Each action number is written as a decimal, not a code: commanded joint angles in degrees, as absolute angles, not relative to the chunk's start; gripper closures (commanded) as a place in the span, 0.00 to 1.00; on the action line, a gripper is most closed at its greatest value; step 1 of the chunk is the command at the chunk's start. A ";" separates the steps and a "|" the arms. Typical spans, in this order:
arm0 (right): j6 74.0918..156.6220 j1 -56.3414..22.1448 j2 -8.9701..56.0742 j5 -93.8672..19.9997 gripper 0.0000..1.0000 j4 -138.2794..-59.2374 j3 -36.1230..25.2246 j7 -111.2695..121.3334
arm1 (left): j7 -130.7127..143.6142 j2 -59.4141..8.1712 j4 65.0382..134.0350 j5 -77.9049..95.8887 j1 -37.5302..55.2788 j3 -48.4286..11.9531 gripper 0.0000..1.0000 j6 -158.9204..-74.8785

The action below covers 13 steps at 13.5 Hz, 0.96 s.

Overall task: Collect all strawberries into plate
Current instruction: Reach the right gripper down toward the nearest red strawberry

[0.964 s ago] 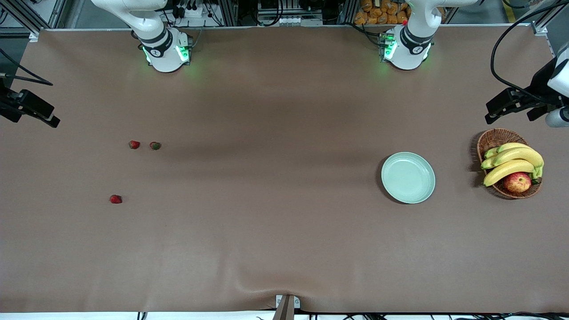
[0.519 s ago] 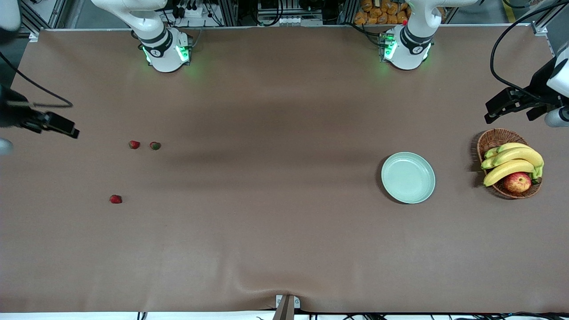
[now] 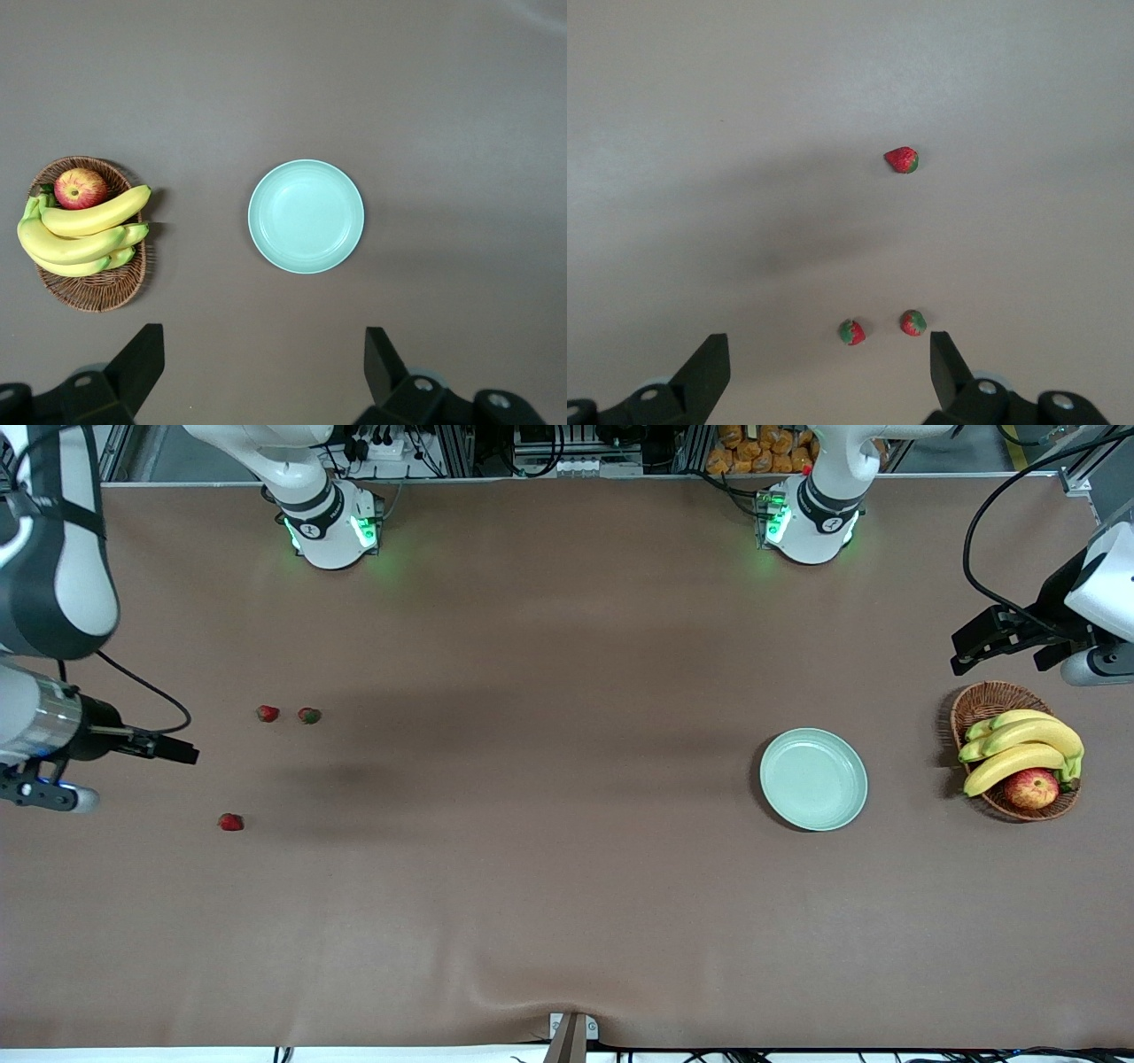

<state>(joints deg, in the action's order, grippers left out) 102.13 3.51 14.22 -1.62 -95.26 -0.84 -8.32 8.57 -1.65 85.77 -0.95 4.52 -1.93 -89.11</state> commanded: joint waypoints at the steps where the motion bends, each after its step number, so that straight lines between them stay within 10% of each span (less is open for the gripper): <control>1: 105.90 4.66 15.02 -1.14 0.00 -99.49 -0.35 -7.73 | 7.73 -1.84 84.90 -0.88 4.57 -2.11 0.00 -88.68; 13: 137.53 8.43 32.24 -3.69 0.00 -104.41 -2.02 2.80 | 8.96 -2.11 85.34 -0.88 4.75 -2.64 0.00 -89.30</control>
